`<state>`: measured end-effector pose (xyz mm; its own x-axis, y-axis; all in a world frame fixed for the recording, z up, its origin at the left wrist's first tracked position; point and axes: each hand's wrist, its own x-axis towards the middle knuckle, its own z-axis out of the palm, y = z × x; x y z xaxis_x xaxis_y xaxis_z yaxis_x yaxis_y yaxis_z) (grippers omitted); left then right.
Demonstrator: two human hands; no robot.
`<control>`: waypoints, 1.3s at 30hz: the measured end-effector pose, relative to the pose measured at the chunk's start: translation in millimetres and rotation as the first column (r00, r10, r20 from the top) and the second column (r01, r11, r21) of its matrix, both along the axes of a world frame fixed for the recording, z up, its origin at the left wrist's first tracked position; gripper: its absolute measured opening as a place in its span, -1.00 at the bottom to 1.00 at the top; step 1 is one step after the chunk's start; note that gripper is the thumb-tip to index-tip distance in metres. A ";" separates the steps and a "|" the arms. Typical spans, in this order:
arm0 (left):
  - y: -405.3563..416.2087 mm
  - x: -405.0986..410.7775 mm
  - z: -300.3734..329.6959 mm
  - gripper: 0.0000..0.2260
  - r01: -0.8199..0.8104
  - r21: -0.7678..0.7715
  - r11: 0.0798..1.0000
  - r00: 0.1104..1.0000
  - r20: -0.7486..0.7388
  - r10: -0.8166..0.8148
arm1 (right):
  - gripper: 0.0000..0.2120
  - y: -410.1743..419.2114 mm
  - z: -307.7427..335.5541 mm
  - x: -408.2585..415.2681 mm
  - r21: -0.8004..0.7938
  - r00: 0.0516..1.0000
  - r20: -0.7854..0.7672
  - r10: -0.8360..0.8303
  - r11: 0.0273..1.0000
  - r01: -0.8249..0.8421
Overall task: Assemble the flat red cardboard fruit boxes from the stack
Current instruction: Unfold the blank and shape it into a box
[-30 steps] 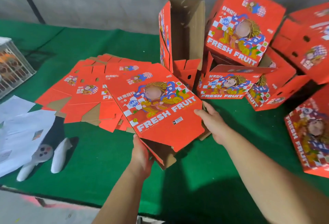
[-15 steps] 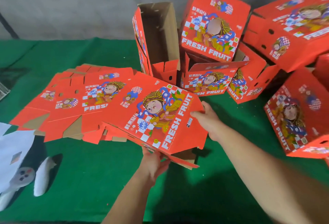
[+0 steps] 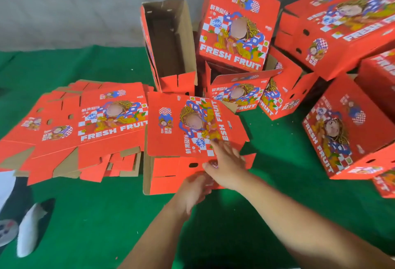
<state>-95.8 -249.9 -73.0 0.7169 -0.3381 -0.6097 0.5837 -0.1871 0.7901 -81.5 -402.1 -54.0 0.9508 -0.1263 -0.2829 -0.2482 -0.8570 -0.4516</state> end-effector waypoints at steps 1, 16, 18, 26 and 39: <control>-1.1 2.3 -0.9 -0.79 -0.026 -0.019 0.999 0.998 0.054 0.027 | -0.24 0.9 -3.1 -2.7 -0.009 0.999 -0.024 0.039 0.999 -0.039; 64.5 25.9 -13.5 -0.71 -0.515 0.072 0.854 0.831 0.285 0.477 | -0.19 -23.6 -48.2 -29.6 -0.082 0.996 -0.090 0.010 0.996 -0.018; 54.8 21.7 -6.4 -0.89 -0.451 -0.060 0.890 0.852 0.268 0.450 | -0.12 -20.2 -53.7 -35.5 -0.019 0.991 -0.123 -0.045 0.999 0.043; 1.1 20.8 45.4 -0.70 -0.293 -0.236 0.926 0.885 0.299 0.356 | 0.46 -2.6 -54.9 -51.8 0.039 0.991 -0.061 0.118 0.993 -0.115; -5.6 42.7 88.2 -0.52 0.090 0.494 0.865 0.539 0.706 -0.459 | -0.03 -54.2 -30.5 -46.0 0.297 0.795 0.550 -0.255 0.950 0.098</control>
<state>-53.1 -255.5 15.1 0.8667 -0.4980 0.0295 -0.3638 -0.5903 0.7205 -127.5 -456.4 -84.5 0.9130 -0.3105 0.2646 -0.0118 -0.6684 -0.7437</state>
